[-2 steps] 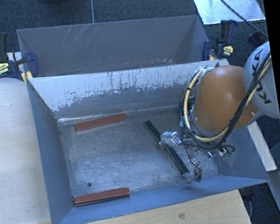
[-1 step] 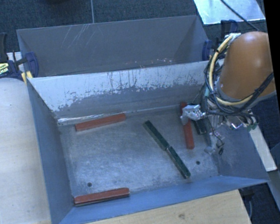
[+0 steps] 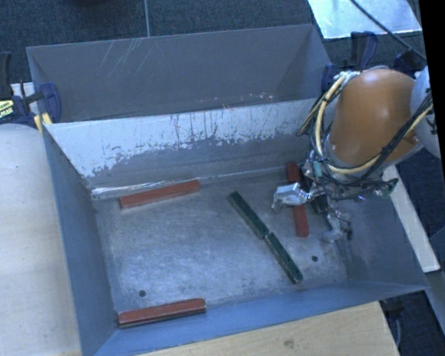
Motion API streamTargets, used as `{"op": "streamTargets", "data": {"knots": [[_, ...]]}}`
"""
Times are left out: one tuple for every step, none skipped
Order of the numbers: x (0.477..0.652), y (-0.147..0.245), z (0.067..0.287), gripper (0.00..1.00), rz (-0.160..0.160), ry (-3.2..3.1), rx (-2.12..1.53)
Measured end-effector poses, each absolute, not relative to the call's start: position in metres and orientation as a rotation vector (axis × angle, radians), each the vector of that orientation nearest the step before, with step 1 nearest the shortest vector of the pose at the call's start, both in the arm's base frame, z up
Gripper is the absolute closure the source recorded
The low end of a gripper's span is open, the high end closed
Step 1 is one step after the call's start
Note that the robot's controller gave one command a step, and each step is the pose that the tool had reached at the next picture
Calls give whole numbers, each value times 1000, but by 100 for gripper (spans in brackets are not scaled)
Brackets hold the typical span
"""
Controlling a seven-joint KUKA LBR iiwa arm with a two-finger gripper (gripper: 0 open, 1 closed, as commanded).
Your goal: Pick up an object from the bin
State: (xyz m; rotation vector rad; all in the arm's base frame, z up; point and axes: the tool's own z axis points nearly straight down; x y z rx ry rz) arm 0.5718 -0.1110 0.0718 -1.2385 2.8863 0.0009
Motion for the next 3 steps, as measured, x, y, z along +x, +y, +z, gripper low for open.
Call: {"op": "streamTargets", "data": {"knots": [[621, -130, 72, 0, 32, 2727, -1550], [615, -135, 68, 100, 35, 2742, -1562], [570, -105, 284, 100, -9, 2330, -2097]]}}
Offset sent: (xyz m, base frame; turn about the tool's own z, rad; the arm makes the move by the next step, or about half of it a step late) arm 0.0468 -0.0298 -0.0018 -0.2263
